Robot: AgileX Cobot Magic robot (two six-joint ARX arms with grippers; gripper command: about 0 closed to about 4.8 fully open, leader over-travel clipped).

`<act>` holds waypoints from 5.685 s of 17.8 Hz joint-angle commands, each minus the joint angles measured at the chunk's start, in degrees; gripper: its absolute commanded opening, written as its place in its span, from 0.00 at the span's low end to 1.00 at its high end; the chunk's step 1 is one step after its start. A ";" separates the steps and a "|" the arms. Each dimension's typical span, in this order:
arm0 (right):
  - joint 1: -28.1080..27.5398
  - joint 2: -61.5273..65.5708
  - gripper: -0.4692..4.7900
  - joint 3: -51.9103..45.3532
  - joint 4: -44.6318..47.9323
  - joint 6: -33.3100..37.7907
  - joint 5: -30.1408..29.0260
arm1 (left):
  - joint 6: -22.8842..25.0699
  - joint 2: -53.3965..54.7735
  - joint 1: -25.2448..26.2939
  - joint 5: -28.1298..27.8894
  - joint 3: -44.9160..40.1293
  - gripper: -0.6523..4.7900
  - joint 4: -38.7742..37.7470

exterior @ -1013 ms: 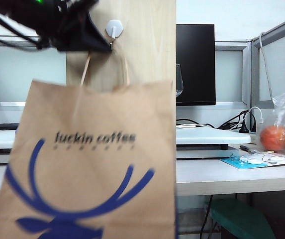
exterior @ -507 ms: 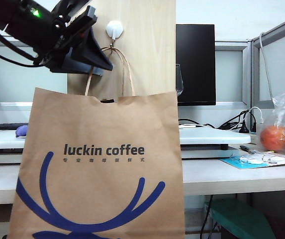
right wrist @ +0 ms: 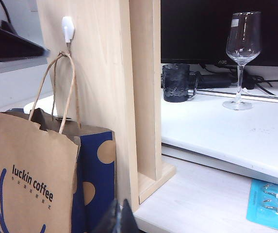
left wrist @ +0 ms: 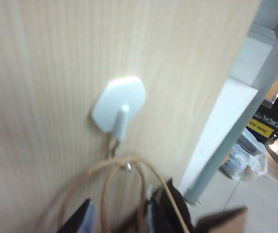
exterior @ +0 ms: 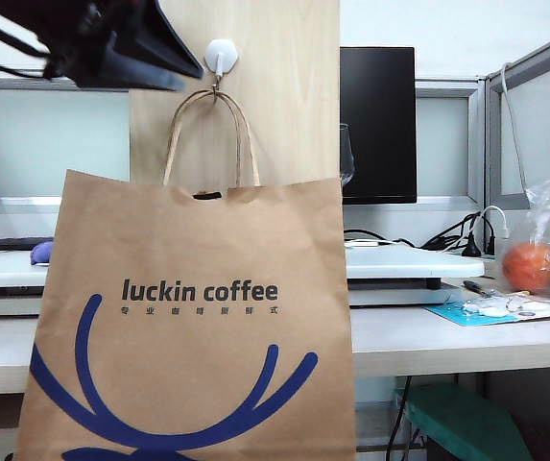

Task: Pick up the paper bag and hang it on the hook.

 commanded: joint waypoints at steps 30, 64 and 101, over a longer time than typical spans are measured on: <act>0.04 0.00 0.09 -0.37 0.94 0.04 0.09 | 2.58 -54.84 19.65 -29.22 -22.75 0.11 -13.42; 0.00 0.00 0.09 -0.37 0.76 0.04 0.02 | -3.87 -68.22 26.03 -22.29 -42.60 0.11 -6.73; 0.00 0.00 0.09 -0.37 -4.76 -2.10 37.38 | -3.87 -68.22 26.05 -22.29 -42.60 0.11 -6.73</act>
